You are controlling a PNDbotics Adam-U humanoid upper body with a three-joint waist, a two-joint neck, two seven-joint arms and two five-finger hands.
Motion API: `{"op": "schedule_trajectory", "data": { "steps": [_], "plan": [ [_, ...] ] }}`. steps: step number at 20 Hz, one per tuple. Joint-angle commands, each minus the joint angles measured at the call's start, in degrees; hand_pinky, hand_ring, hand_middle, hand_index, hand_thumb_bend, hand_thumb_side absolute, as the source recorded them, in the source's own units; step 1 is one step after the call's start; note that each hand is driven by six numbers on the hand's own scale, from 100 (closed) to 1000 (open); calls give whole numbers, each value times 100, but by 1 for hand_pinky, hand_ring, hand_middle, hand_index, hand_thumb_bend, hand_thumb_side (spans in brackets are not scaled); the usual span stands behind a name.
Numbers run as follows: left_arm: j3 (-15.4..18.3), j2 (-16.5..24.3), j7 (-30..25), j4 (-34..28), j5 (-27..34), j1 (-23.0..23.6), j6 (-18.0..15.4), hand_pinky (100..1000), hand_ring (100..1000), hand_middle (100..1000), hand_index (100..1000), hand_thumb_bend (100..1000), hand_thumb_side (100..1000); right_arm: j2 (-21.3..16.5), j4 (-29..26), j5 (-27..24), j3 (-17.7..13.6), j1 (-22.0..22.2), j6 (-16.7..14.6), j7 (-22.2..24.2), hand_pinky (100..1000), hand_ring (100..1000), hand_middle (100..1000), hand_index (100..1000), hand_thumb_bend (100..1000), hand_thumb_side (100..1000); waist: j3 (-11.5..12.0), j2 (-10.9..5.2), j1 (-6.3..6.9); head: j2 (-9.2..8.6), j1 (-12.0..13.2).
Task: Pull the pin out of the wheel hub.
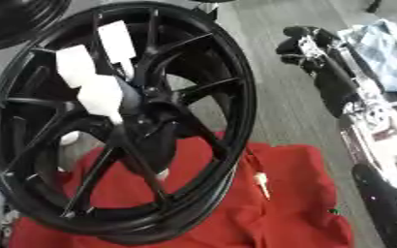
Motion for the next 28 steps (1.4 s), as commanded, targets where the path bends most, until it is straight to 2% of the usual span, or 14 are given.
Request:
{"op": "schedule_trajectory", "data": {
  "steps": [1,5,10,14,19,23,28],
  "plan": [
    [-147,824,-510,-201,-186,-287,279,813,837,791,865,100,728,-236,-169,-31,-89,23,-33,-74,808,745,597,738,100,572,11,-119,-24,-18,-38],
    [-525,1453,-1214,-353,-403,-829,590,827,839,797,871,100,717,-332,-202,-38,-102,106,-50,-109,809,745,597,738,100,571,37,-169,-3,34,-47],
    [-1062,1621,-2064,-438,-709,-1536,756,836,839,800,871,100,730,-419,-223,-36,-101,180,-58,-119,809,745,597,738,100,570,63,-232,26,70,-93],
    [-1533,1405,-2929,-285,-1001,-2117,788,842,840,802,871,100,757,-458,-234,-38,-102,225,-68,-126,809,745,597,738,100,570,78,-274,25,92,-124],
    [-2132,820,-3743,260,-1439,-2919,823,848,844,808,878,100,774,-476,-235,-37,-103,280,-66,-130,809,745,598,738,100,573,105,-317,9,97,-138],
    [-2423,428,-4121,627,-1694,-3325,749,847,843,800,877,100,790,-481,-233,-39,-97,301,-59,-123,809,745,598,737,100,574,116,-341,7,97,-132],
    [-2620,248,-4349,600,-1689,-3538,795,848,844,801,878,100,803,-484,-227,-25,-89,330,-51,-115,808,746,598,737,100,579,107,-352,20,97,-129]
  ]
}}
